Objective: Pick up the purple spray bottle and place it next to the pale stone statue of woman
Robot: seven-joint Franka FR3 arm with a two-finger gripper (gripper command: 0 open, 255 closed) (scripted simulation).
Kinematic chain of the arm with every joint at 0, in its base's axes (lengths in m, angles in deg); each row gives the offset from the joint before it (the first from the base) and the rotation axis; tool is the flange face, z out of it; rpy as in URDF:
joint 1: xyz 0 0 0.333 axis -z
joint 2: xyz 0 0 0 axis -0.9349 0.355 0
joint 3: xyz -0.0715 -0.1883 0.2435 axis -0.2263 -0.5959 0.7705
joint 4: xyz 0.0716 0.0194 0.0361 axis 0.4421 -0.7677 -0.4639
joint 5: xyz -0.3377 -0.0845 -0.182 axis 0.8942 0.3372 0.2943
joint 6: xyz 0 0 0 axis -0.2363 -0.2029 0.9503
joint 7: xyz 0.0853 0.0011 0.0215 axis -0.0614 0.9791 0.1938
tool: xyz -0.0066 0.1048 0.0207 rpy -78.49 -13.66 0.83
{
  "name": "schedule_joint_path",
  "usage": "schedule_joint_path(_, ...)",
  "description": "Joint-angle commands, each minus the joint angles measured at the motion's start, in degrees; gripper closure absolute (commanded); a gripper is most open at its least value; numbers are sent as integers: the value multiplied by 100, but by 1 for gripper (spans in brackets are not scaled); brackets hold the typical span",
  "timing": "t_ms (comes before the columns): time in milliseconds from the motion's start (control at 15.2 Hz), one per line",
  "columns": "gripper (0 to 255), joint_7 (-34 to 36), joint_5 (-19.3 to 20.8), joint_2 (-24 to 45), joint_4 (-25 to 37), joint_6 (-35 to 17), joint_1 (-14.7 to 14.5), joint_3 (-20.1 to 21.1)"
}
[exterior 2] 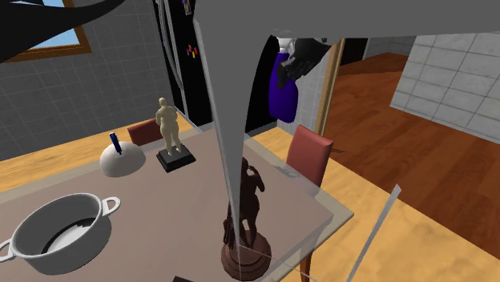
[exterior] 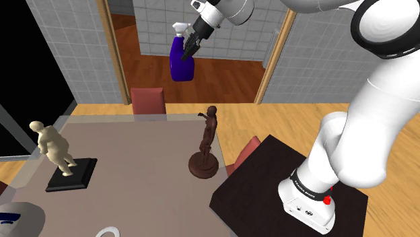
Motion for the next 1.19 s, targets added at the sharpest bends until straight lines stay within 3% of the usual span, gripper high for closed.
schedule_joint_path(0,255,82,60,-13,143,141,13,-16)
schedule_joint_path(132,255,127,92,-27,203,201,14,-20)
schedule_joint_path(594,255,1058,414,-210,-89,-431,-539,432)
schedule_joint_path(1122,255,2147,744,-50,0,-955,-1099,917)
